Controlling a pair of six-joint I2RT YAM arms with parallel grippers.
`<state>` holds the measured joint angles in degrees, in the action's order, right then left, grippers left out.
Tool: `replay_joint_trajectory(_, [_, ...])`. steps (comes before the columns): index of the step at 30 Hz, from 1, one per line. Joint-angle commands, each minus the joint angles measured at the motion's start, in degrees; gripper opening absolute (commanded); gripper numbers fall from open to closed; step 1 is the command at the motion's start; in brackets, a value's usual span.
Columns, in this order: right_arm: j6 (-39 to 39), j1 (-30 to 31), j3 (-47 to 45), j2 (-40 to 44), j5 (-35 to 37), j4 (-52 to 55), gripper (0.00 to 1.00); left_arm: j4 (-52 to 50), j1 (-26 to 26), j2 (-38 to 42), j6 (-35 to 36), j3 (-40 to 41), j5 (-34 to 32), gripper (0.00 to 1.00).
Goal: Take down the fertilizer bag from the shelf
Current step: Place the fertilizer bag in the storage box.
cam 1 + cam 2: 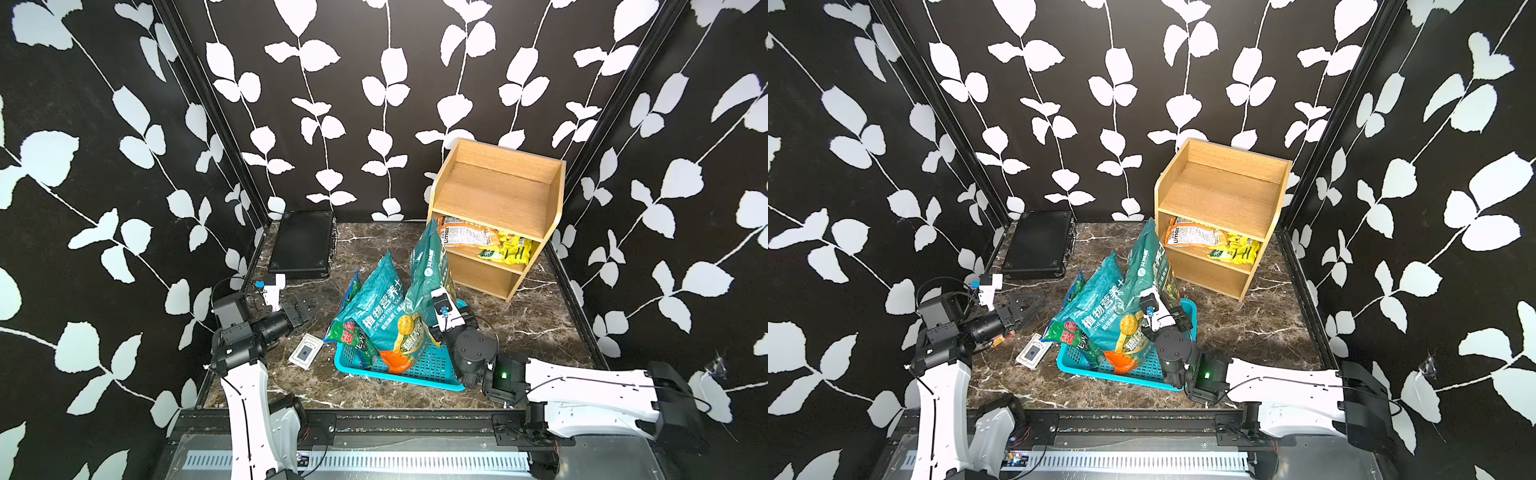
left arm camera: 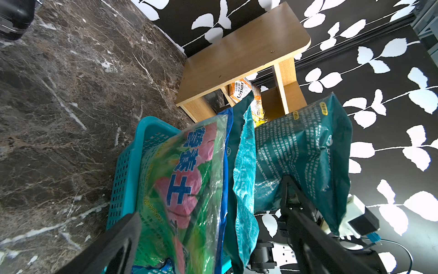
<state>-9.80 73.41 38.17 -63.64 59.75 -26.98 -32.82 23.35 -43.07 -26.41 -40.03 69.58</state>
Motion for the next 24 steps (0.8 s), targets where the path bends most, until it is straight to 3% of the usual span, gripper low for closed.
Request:
replay_joint_trajectory(1, [5.3,-0.1,-1.8,-0.6,1.9,-9.0,0.0,0.9,0.3,0.1,0.1,0.5,0.8,0.99])
replay_joint_trajectory(11, [12.8,2.5,-8.4,-0.3,6.4,-8.8,0.0,0.9,0.4,0.0,0.2,0.6,0.7,0.99])
replay_joint_trajectory(18, [14.6,8.0,-7.5,4.2,10.7,-2.8,0.0,0.9,0.3,0.0,0.2,0.5,0.8,0.99])
replay_joint_trajectory(24, [17.5,8.9,-8.9,3.4,11.8,-2.3,0.0,0.9,0.4,0.1,0.2,0.5,0.6,0.99])
